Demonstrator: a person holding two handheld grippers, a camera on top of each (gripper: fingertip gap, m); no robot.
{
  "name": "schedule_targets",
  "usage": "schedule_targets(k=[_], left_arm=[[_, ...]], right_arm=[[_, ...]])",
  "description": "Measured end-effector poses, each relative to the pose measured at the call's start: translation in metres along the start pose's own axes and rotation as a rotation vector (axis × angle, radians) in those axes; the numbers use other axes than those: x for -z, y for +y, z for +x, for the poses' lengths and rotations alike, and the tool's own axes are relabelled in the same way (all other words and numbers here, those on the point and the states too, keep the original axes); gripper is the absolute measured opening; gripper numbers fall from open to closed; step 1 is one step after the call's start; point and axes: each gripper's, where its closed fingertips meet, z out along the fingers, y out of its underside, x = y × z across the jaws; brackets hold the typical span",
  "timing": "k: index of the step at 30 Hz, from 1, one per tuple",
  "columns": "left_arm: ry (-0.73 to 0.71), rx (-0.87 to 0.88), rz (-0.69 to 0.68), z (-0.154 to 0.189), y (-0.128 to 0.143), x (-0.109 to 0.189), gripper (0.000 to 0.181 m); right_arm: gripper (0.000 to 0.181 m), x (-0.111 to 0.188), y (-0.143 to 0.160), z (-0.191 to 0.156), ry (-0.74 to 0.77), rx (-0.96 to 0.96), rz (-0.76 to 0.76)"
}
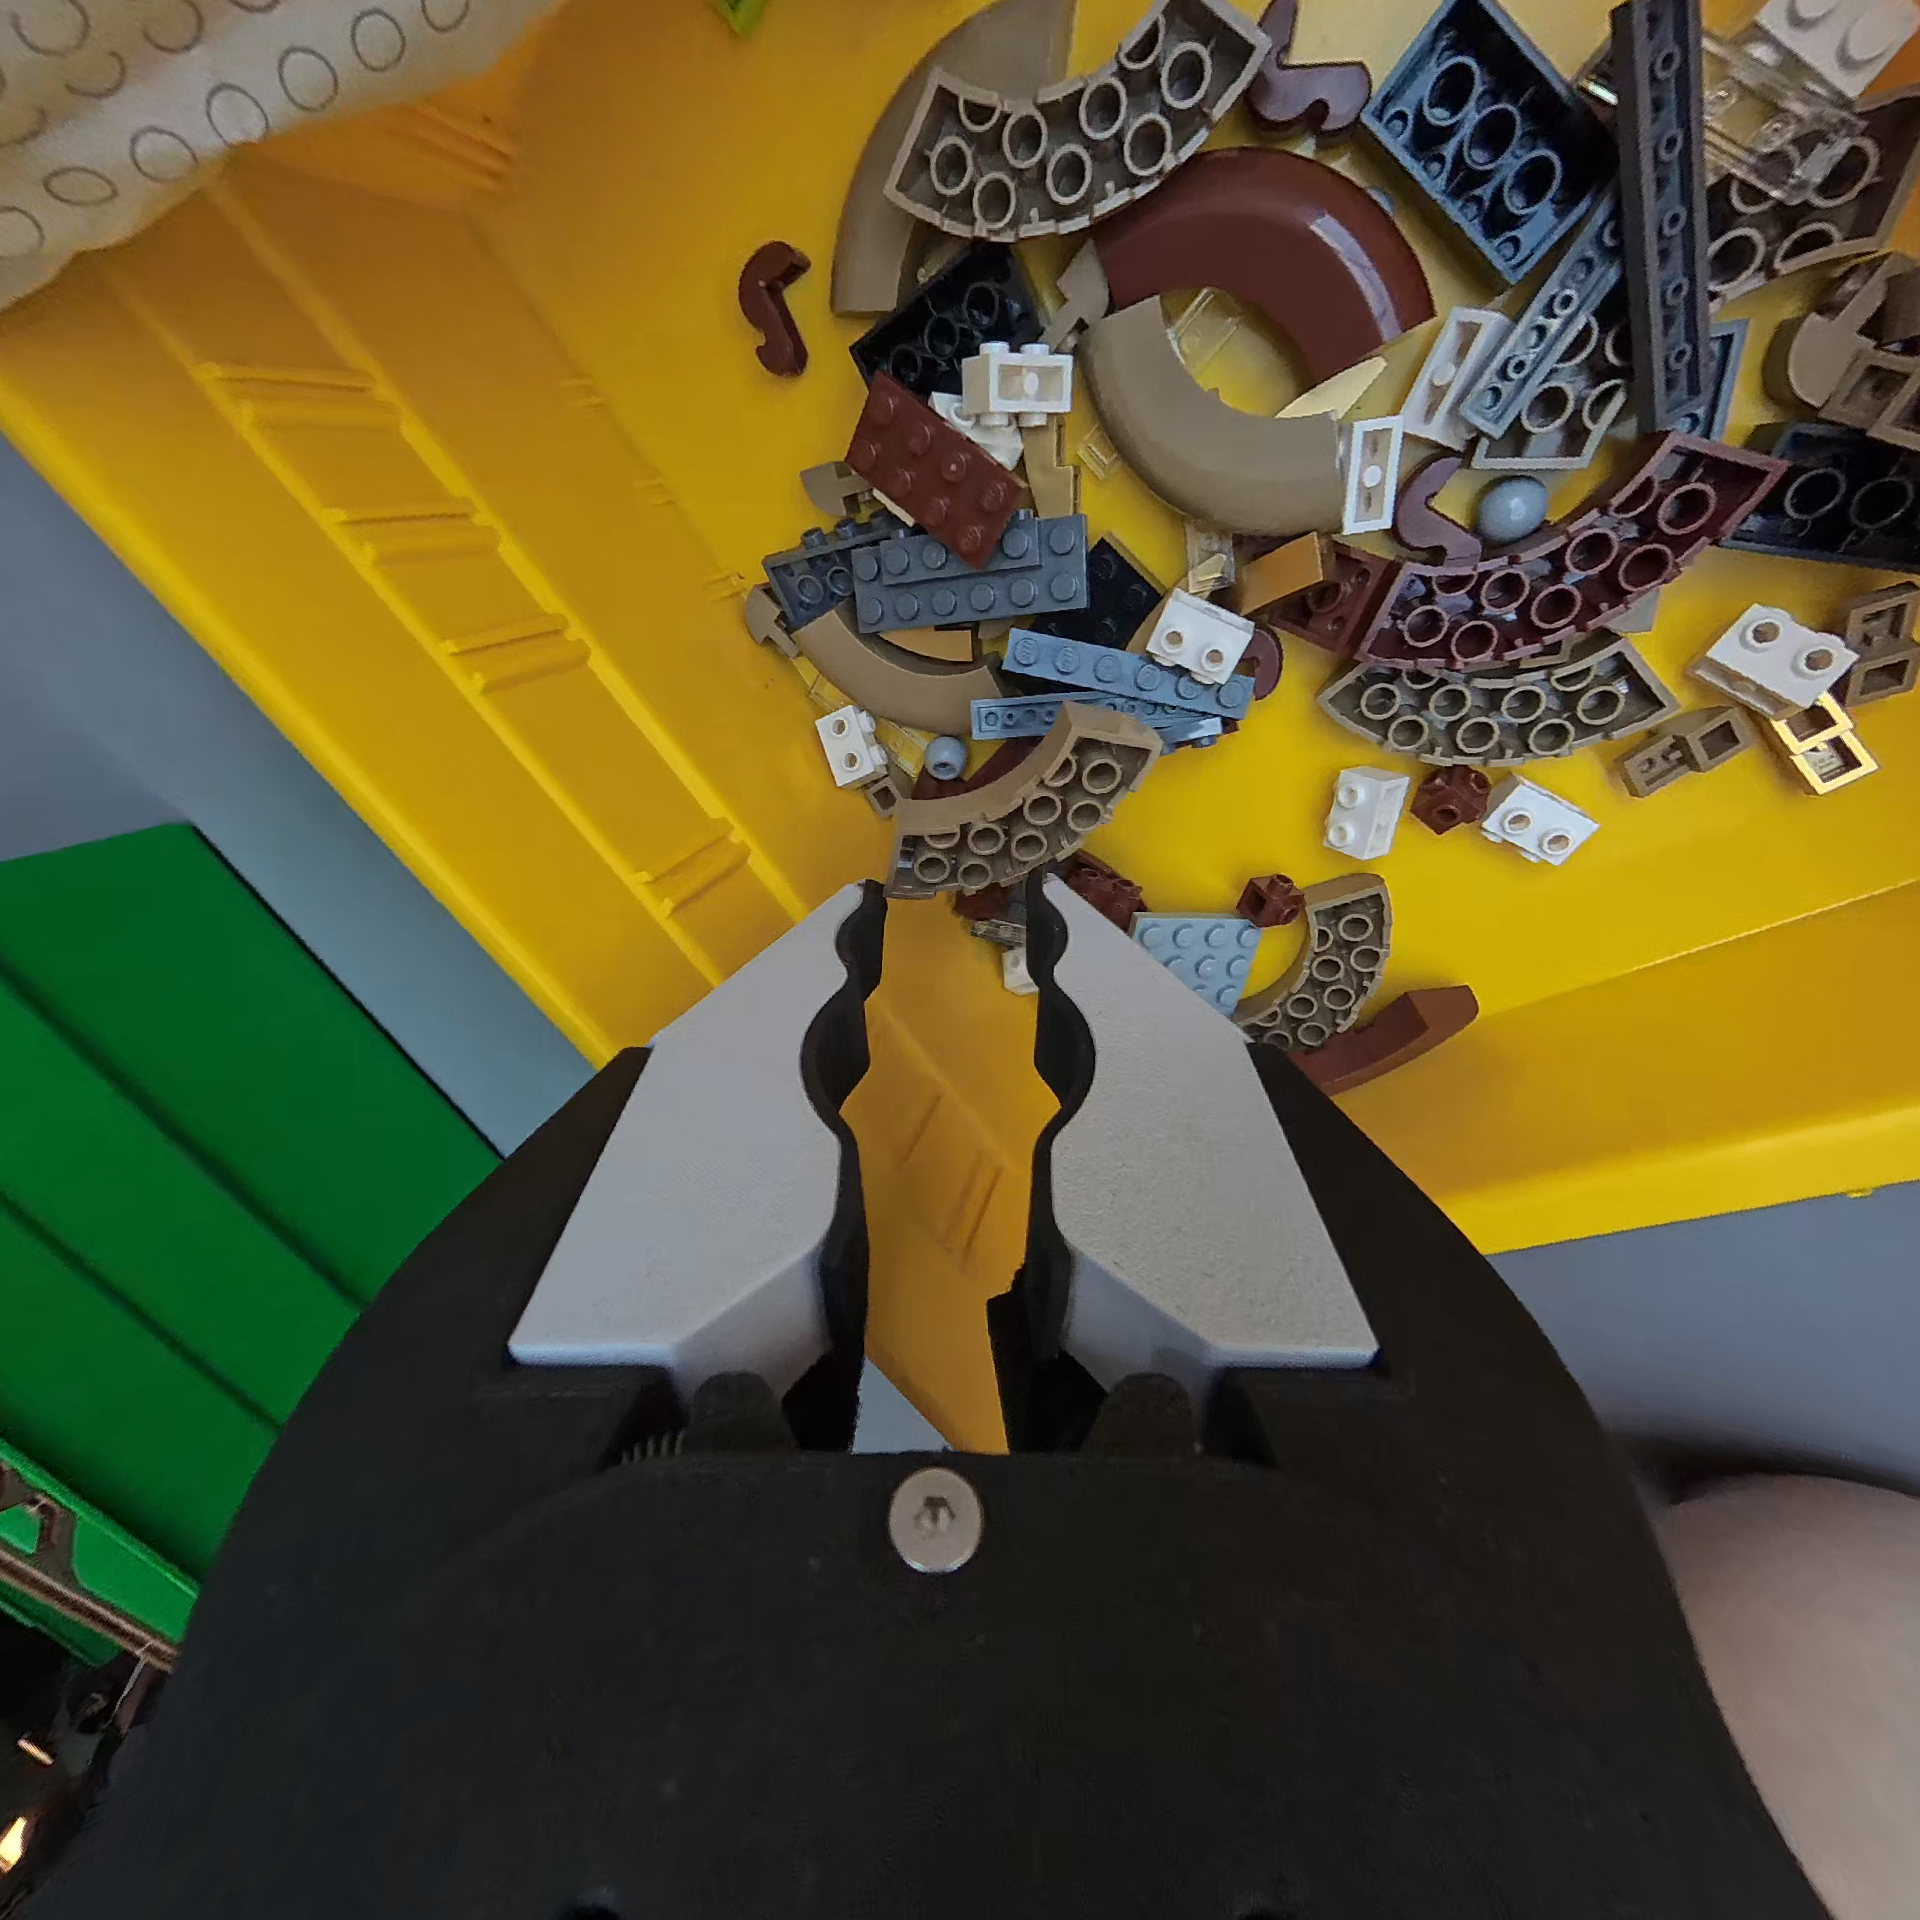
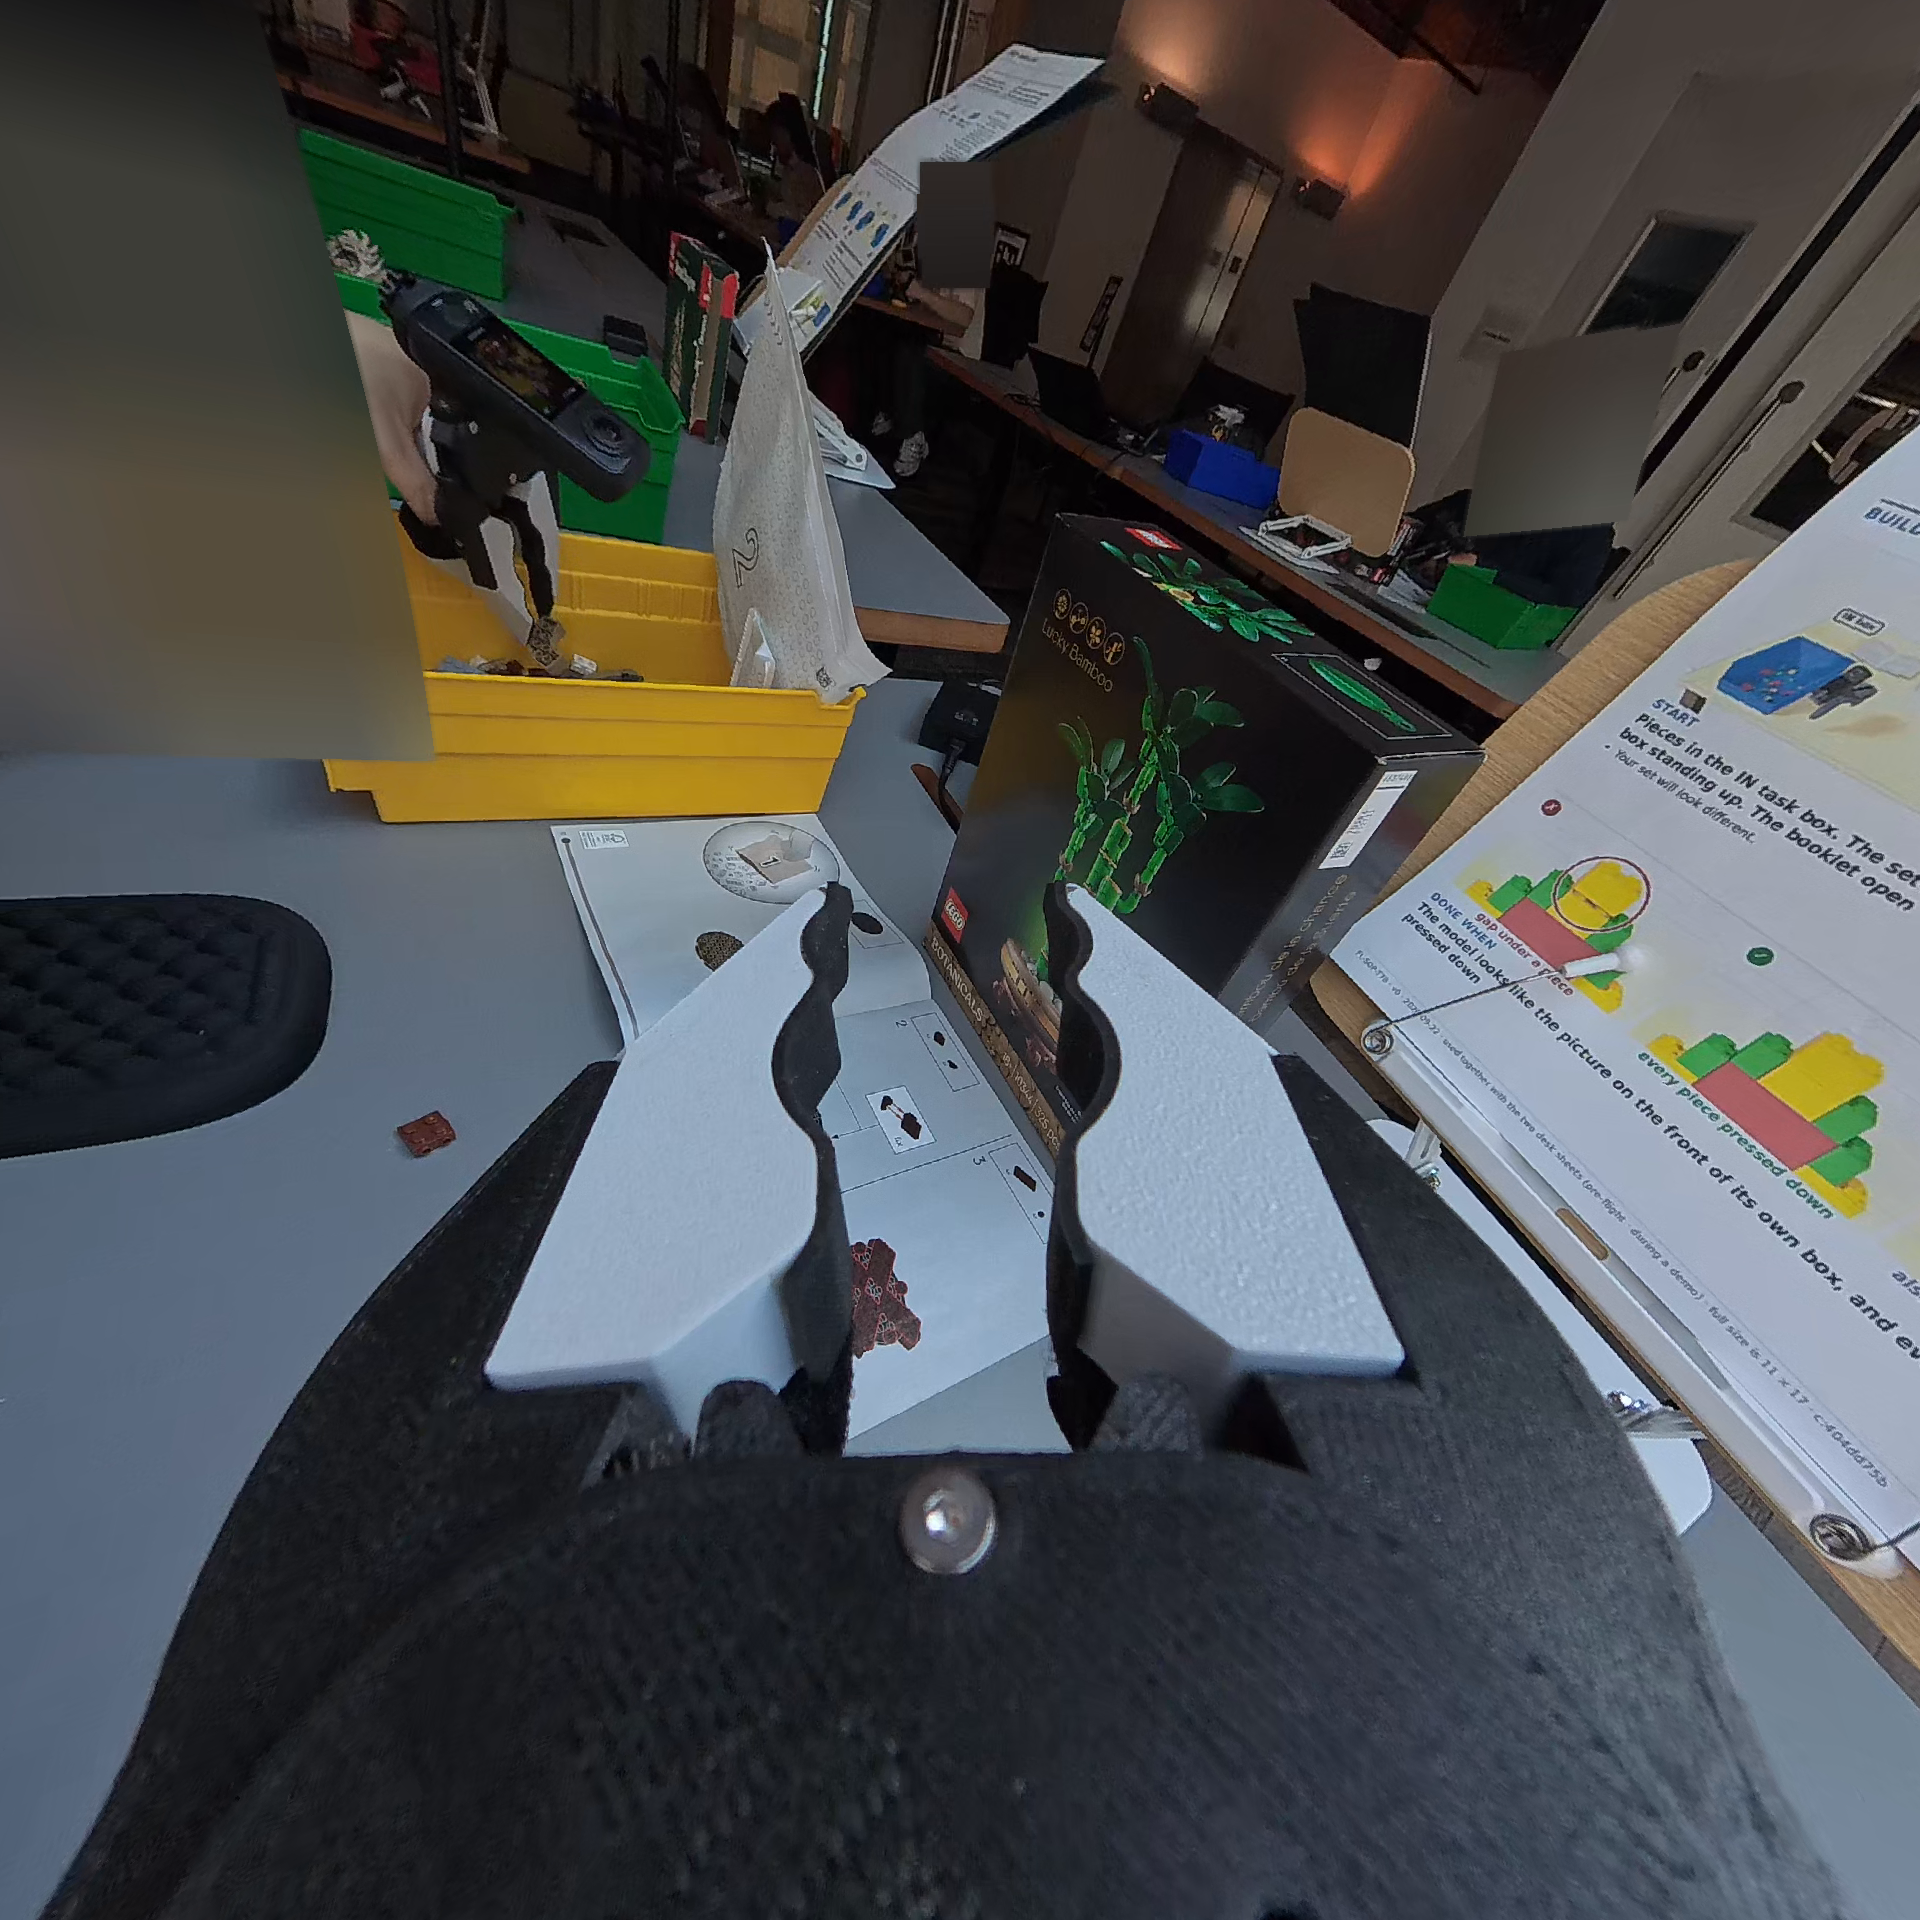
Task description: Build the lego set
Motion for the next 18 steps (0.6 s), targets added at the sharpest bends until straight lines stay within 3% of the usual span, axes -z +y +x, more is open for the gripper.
schedule_targets(k=[8, 12, 18], left_arm=[[0.219, -0.206, -0.072, 0.057, 0.005, -0.011, 0.026], [0.209, -0.151, -0.092, 0.050, 0.007, -0.014, 0.032], [0.097, -0.099, 0.062, 0.025, -0.011, 0.003, 0.034]], right_arm=[[0.038, 0.000, 0.000, -0.001, -0.002, 0.005, -0.003], [0.038, 0.001, 0.000, -0.001, 0.000, 0.007, -0.003], [0.038, 0.001, -0.001, 0.000, 0.002, 0.006, 0.002]])
